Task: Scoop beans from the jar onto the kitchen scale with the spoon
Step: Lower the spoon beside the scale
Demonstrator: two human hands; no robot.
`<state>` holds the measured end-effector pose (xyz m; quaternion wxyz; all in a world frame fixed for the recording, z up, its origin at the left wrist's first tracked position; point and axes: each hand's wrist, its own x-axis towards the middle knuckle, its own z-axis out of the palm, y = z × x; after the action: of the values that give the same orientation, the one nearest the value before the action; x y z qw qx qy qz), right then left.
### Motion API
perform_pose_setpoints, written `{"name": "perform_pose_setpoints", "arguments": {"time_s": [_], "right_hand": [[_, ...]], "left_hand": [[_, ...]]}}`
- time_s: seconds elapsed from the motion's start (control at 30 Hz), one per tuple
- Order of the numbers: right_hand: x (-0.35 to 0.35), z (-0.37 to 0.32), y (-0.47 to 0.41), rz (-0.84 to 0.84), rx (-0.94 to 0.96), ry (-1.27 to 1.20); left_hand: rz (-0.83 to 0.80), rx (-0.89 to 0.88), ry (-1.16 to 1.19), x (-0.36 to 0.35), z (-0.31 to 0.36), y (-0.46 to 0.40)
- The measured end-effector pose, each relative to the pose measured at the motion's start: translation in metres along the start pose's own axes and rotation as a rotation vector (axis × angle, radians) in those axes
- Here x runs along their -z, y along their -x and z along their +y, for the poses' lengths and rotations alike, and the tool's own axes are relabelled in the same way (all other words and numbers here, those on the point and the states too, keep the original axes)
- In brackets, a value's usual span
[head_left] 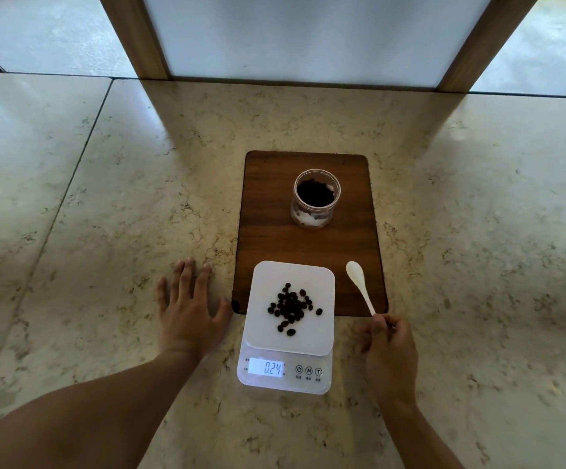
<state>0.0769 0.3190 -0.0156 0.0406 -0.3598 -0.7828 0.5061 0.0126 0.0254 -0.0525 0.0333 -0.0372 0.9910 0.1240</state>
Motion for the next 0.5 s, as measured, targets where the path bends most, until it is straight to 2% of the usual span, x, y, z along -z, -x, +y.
{"name": "perform_pose_setpoints", "arguments": {"time_s": [0.27, 0.5], "right_hand": [[-0.011, 0.010, 0.006, 0.109, 0.131, 0.186], [-0.006, 0.019, 0.022, -0.070, 0.265, 0.521]], "left_hand": [[0.006, -0.003, 0.007, -0.002, -0.002, 0.000], [0.023, -0.017, -0.010, -0.008, -0.007, 0.000]]}}
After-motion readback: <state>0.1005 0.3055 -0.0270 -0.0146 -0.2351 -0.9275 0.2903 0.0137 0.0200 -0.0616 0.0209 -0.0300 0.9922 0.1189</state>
